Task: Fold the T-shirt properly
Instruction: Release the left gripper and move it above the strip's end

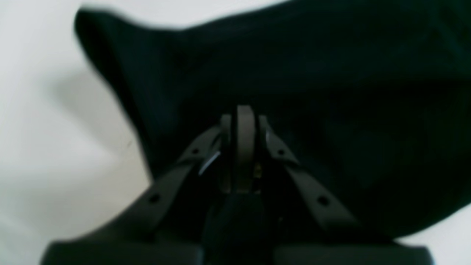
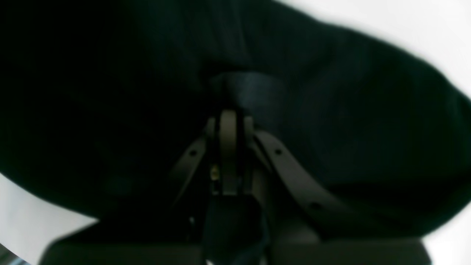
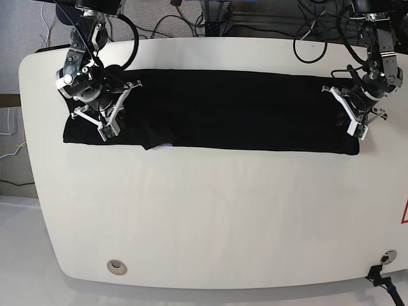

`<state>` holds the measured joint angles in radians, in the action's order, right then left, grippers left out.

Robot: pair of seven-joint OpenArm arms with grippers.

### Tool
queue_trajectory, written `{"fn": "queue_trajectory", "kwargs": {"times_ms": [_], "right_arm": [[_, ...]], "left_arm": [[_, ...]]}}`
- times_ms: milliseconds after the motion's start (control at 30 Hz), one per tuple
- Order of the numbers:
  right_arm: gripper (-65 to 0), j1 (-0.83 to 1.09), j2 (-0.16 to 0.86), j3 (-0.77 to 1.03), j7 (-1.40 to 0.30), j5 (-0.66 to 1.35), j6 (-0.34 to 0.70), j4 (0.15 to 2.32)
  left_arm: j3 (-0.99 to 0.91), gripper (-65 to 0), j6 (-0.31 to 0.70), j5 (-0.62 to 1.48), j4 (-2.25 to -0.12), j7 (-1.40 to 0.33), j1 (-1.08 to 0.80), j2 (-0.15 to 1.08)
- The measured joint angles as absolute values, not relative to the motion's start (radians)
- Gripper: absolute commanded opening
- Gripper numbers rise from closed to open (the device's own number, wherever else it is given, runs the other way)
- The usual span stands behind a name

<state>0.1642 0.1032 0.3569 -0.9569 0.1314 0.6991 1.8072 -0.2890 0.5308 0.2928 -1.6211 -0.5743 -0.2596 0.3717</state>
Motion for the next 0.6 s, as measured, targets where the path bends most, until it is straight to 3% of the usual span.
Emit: {"fn": "queue_trajectory", "kwargs": {"times_ms": [167, 200, 233, 333, 367, 600], "right_arm": [[-65.0, 0.143, 0.074, 0.351, -0.973, 0.141, 0.699, 1.821], [-65.0, 0.148, 0.068, 0.355, -0.976, 0.131, 0.698, 1.82], [-65.0, 0.152, 0.064, 0.356, -0.985, 0.126, 0.696, 1.819], [-65.0, 0.15, 0.059, 0.352, -0.977, 0.134, 0.697, 1.819], [-65.0, 0.15, 0.059, 0.352, -0.977, 0.134, 0.697, 1.818], [-65.0, 0.149, 0.06, 0.353, -0.978, 0.134, 0.697, 1.818]], "left_arm": [[-0.413, -65.0, 0.538, 0.291, -1.643, -0.609, -0.27, 0.402], [-0.441, -65.0, 0.58, 0.292, -1.644, -0.609, -0.277, 0.41], [-0.473, -61.6, 0.614, 0.293, -1.643, -0.62, -0.282, 0.411], [-0.564, -36.9, 0.68, 0.291, -1.639, -0.698, -0.287, 0.409], [-0.587, -31.3, 0.696, 0.289, -1.639, -0.716, -0.286, 0.411], [-0.703, -29.5, 0.697, 0.304, -1.592, -0.827, -0.194, 0.408]]}}
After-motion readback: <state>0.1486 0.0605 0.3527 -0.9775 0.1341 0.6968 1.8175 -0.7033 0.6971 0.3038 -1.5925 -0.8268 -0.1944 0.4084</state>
